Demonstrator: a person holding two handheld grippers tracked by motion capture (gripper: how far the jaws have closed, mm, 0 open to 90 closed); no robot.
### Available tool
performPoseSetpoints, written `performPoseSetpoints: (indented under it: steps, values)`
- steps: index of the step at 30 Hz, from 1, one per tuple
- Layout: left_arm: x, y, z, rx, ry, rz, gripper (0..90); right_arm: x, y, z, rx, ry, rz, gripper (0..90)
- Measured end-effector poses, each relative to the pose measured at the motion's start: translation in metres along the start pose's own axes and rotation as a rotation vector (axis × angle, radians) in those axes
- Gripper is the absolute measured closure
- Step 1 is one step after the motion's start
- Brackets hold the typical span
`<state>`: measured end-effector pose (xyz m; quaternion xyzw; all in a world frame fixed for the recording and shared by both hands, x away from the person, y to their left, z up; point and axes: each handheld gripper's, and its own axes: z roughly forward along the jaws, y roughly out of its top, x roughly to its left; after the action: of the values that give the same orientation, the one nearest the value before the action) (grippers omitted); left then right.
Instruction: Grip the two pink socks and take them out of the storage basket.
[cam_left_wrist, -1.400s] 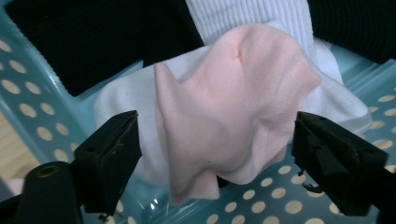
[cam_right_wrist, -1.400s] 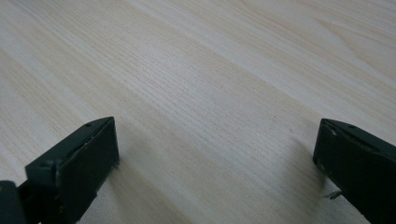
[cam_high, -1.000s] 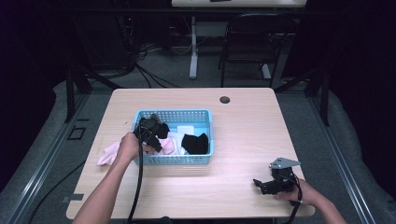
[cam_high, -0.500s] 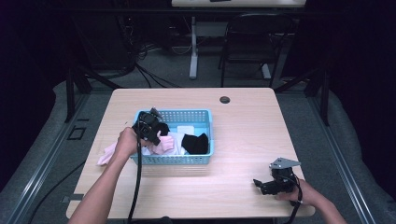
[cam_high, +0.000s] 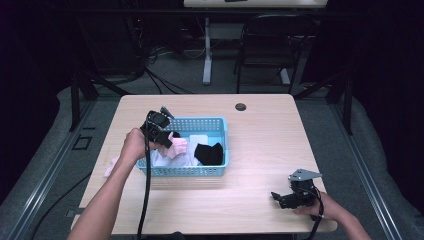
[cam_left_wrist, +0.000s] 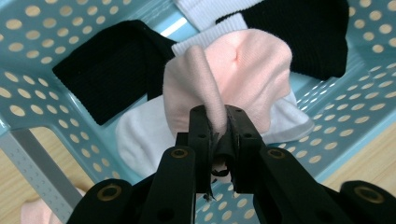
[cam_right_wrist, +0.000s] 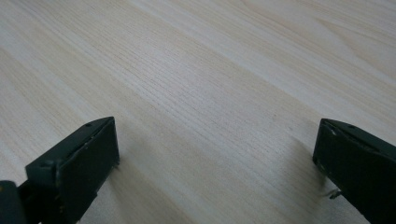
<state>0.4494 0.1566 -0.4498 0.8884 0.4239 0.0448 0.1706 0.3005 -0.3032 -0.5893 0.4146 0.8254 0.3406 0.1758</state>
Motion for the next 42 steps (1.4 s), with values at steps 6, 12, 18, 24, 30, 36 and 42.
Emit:
performPoseSetpoints:
  steps: [6, 12, 18, 24, 30, 36, 42]
  values:
    - [0.0, 0.004, -0.008, -0.007, 0.003, 0.002, 81.4, 0.0, 0.0, 0.0, 0.002, 0.004, 0.001, 0.0]
    - [-0.002, 0.007, -0.019, -0.02, 0.006, 0.013, 81.5, 0.0, 0.0, 0.0, 0.002, 0.0, 0.001, 0.0]
    - [-0.002, 0.009, -0.033, -0.038, 0.01, 0.011, 81.5, 0.0, 0.0, 0.0, 0.002, 0.0, 0.001, 0.0]
    - [0.003, 0.005, -0.056, -0.072, 0.019, 0.002, 81.5, 0.0, 0.0, 0.0, 0.002, 0.0, 0.001, 0.0]
    - [0.008, -0.003, -0.082, -0.104, 0.045, 0.001, 81.5, 0.0, 0.0, 0.0, 0.002, 0.0, 0.001, 0.0]
    - [0.019, -0.017, -0.103, -0.13, 0.069, -0.025, 81.5, 0.0, 0.0, 0.0, 0.003, 0.004, 0.0, 0.0]
    - [0.036, -0.039, -0.117, -0.137, 0.092, -0.072, 81.4, 0.0, 0.0, 0.0, 0.003, 0.004, 0.0, 0.0]
